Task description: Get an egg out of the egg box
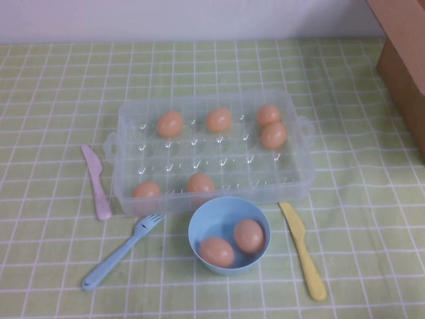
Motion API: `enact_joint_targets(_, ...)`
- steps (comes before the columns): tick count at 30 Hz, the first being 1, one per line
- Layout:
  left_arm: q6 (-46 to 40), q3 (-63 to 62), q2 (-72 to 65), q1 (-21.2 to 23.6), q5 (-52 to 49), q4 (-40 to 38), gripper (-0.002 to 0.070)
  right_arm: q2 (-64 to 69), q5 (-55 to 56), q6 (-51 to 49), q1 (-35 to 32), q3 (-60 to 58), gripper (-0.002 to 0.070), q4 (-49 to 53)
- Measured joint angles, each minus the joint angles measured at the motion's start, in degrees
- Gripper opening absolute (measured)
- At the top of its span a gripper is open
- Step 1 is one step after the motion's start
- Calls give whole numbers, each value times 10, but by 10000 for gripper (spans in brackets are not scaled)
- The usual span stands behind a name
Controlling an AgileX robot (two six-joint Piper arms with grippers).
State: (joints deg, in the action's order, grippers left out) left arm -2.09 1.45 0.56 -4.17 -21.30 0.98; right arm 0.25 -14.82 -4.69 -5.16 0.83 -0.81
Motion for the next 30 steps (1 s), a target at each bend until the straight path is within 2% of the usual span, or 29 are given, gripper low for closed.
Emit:
enact_joint_targets(11,0,0,0,0,0,0,-4,-7,16,16,5,-22,-18,-23)
enact_joint_targets(20,0,0,0,0,0,0,-4,-7,-51,16,32,-23,-18,-25)
enact_joint_targets(30,0,0,0,0,0,0,-4,-7,-59,16,32,-23,-18,-25)
